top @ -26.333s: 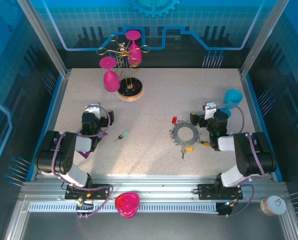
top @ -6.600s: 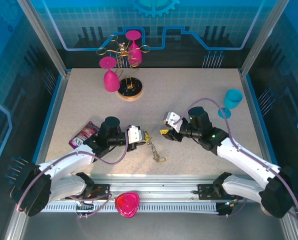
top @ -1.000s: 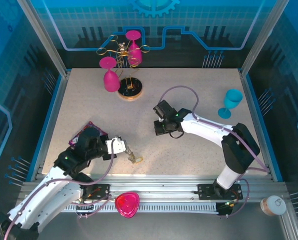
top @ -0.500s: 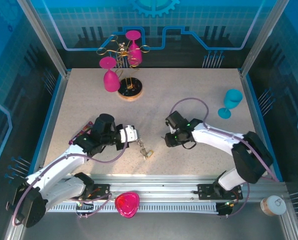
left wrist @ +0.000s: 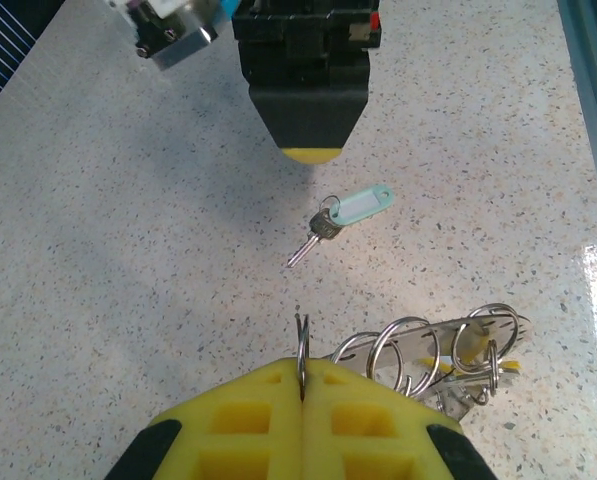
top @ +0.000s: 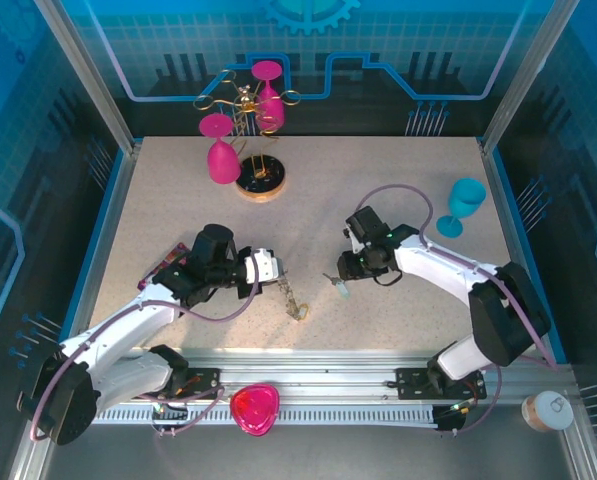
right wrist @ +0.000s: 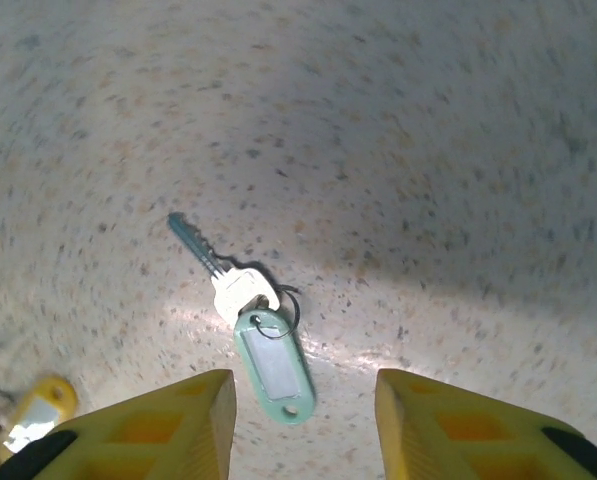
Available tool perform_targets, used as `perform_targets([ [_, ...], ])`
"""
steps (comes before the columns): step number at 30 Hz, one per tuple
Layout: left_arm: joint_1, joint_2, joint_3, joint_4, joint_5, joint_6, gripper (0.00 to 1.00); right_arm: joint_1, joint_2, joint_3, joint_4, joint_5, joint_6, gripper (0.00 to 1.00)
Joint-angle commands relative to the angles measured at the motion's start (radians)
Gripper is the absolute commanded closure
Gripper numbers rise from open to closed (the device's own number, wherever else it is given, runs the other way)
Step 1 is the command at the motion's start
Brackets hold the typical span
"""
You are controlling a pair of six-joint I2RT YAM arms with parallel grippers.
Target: Put the keys on the keyring
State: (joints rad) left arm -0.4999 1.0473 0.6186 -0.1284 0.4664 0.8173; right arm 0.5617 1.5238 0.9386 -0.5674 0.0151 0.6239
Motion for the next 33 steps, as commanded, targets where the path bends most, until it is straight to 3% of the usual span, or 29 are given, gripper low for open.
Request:
perform_targets([
  [1, 0.005, -0.021, -0.028, 0.055, 0.051, 0.009, 1.0, 0.003, -0.008, -0.052, 0.04, -0.04, 0.378, 0.58],
  [5, 0.005, -0.027, -0.046, 0.073, 0.057, 0.012, 1.0, 0.036, 0.008, -0.093, 0.181, -0.06, 0.519, 0.6],
  [17, 0.005, -0.051, -0.062, 0.092, 0.072, 0.008, 1.0, 0.041, 0.094, -0.077, 0.188, -0.03, 0.477, 0.64],
  [33, 0.004, -0.05, -0.062, 0.093, 0.07, 0.011, 1.0, 0.037, 0.136, -0.066, 0.228, -0.046, 0.446, 0.79],
])
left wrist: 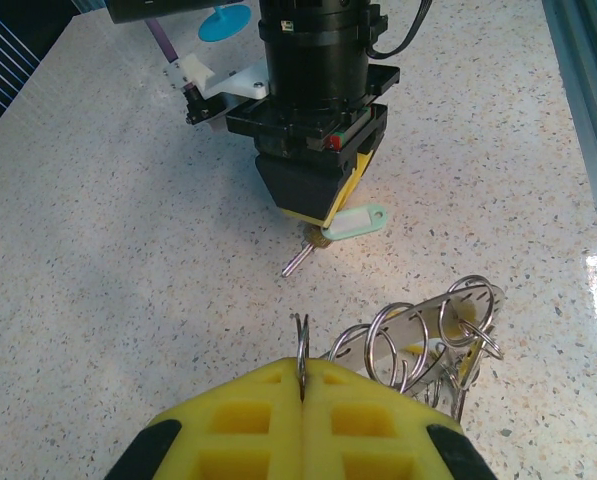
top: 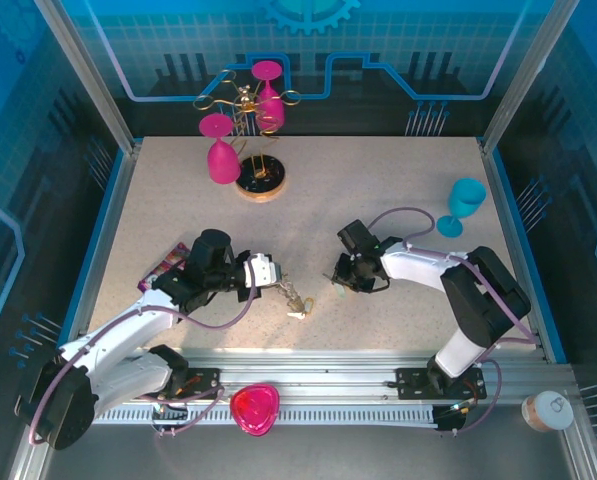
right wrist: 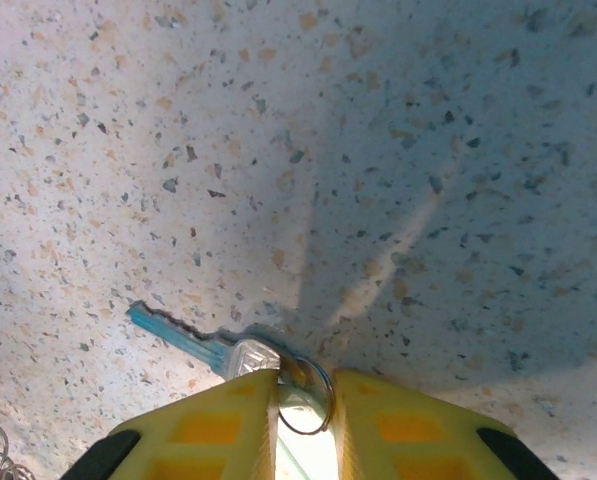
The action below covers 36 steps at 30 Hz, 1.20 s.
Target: Put the keys on the keyring
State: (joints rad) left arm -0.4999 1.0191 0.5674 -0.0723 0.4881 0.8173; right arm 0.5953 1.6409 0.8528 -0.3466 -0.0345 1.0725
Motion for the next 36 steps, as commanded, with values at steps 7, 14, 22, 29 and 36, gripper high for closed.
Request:
perform_targets([
  [7, 0.004, -0.022, -0.012, 0.033, 0.048, 0.011, 1.0, 0.002, 0.033, 0.056, 0.012, 0.002, -0.014, 0.84],
  [14, 0.004, -0.022, -0.012, 0.033, 0.045, 0.015, 1.0, 0.003, 0.018, 0.067, -0.008, 0.009, -0.047, 0.97],
  [22, 0.005, -0.023, -0.012, 0.033, 0.045, 0.016, 1.0, 0.007, -0.002, 0.081, -0.082, 0.02, -0.157, 1.0],
  [29, 0.005, -0.02, -0.012, 0.033, 0.046, 0.015, 1.0, 0.002, 0.031, 0.094, -0.102, -0.027, -0.241, 1.0],
  [36, 0.005, -0.019, -0.011, 0.033, 0.045, 0.016, 1.0, -0.005, 0.079, 0.15, -0.141, -0.021, -0.311, 0.92],
])
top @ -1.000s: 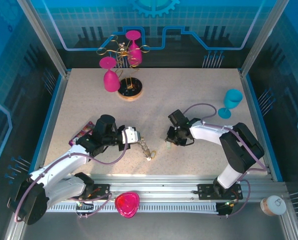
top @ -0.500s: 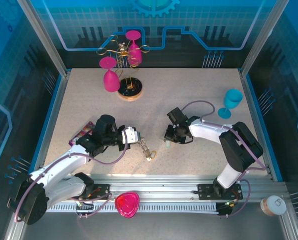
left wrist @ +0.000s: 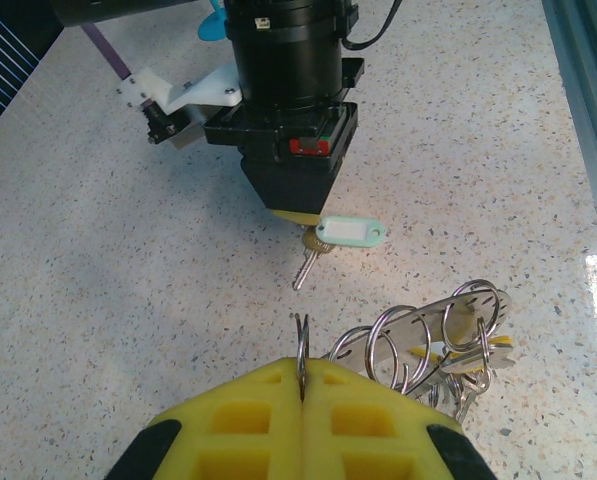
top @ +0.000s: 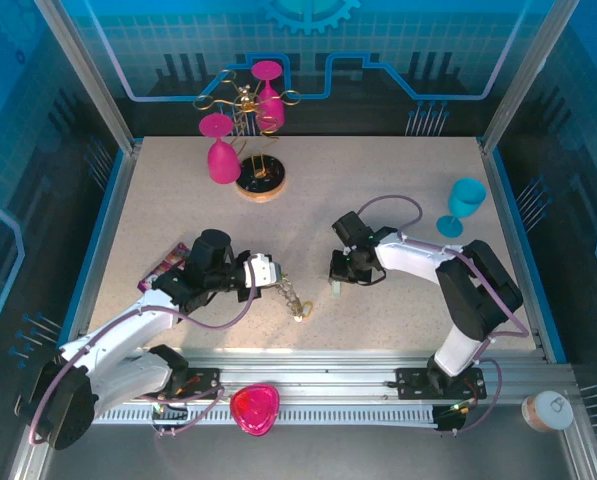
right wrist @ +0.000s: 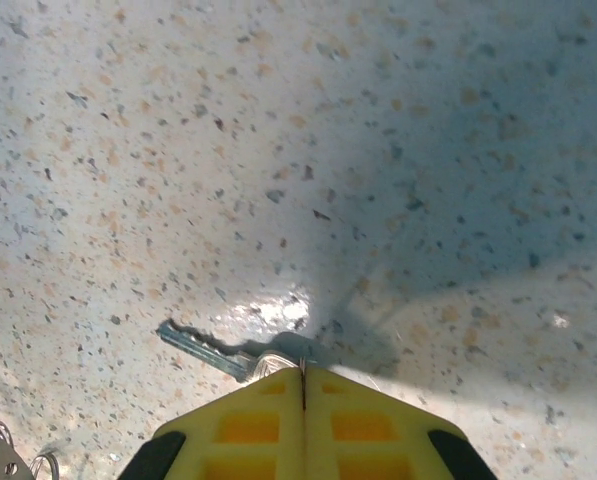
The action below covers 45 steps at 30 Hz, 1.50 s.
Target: Put the keys on the keyring
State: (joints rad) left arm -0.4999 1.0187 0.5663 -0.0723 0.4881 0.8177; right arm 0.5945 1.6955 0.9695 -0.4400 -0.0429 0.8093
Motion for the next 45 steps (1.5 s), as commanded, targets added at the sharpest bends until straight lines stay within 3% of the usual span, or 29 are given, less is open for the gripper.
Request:
perform_targets([
  [1, 0.005, -0.019, -0.009, 0.034, 0.044, 0.015, 1.0, -0.004, 0.027, 0.037, -0.051, -0.011, -0.052, 0.91],
  [6, 0.005, -0.02, -0.008, 0.032, 0.045, 0.014, 1.0, -0.005, 0.047, 0.061, -0.072, 0.011, -0.075, 0.83],
  [12, 0.004, -0.022, -0.006, 0.03, 0.042, 0.016, 1.0, -0.008, 0.065, 0.085, -0.083, 0.01, -0.093, 0.82],
  [36, 0.004, -0.026, -0.006, 0.023, 0.04, 0.018, 1.0, -0.019, 0.096, 0.12, -0.111, 0.021, -0.131, 0.88],
  [41, 0.004, -0.029, -0.006, 0.021, 0.041, 0.02, 1.0, -0.021, 0.099, 0.127, -0.117, 0.018, -0.137, 0.92],
  [45, 0.005, -0.029, -0.006, 0.02, 0.038, 0.02, 1.0, -0.022, 0.09, 0.132, -0.127, 0.021, -0.149, 1.0],
])
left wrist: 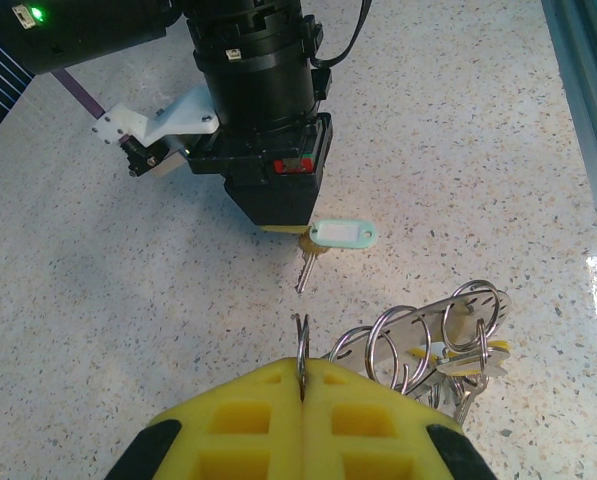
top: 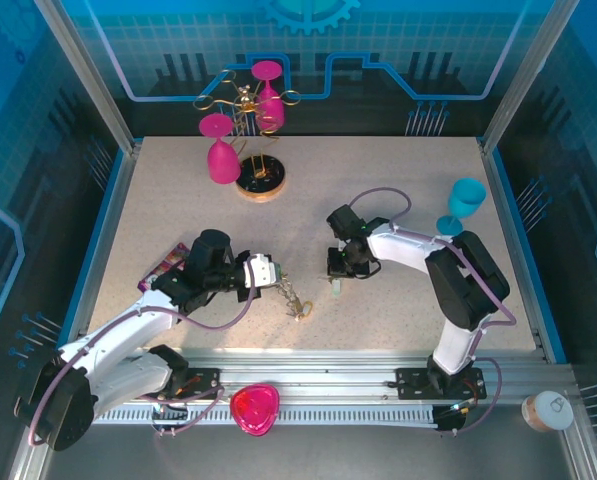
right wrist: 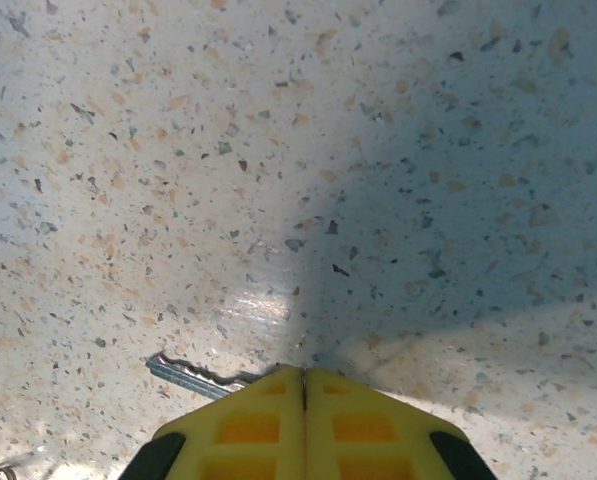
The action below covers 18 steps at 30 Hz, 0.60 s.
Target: Put the keys on the keyring
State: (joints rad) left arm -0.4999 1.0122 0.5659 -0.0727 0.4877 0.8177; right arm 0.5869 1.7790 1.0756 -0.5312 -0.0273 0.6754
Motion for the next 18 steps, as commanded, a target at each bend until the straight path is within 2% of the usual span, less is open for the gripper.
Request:
perform_targets([
  [1, 0.005, -0.024, -0.006, 0.021, 0.039, 0.02, 1.0, -0.016, 0.002, 0.027, -0.039, 0.007, -0.018, 1.0],
  [6, 0.004, -0.034, -0.012, 0.044, 0.033, 0.0, 1.0, -0.018, -0.09, 0.025, -0.04, 0.005, -0.067, 1.0],
  [10, 0.005, -0.05, -0.018, 0.093, 0.042, -0.043, 1.0, -0.018, -0.232, -0.009, 0.011, -0.028, -0.177, 1.0],
  [18, 0.005, -0.07, -0.014, 0.153, 0.048, -0.099, 1.0, -0.031, -0.444, -0.058, 0.105, -0.226, -0.375, 1.0],
])
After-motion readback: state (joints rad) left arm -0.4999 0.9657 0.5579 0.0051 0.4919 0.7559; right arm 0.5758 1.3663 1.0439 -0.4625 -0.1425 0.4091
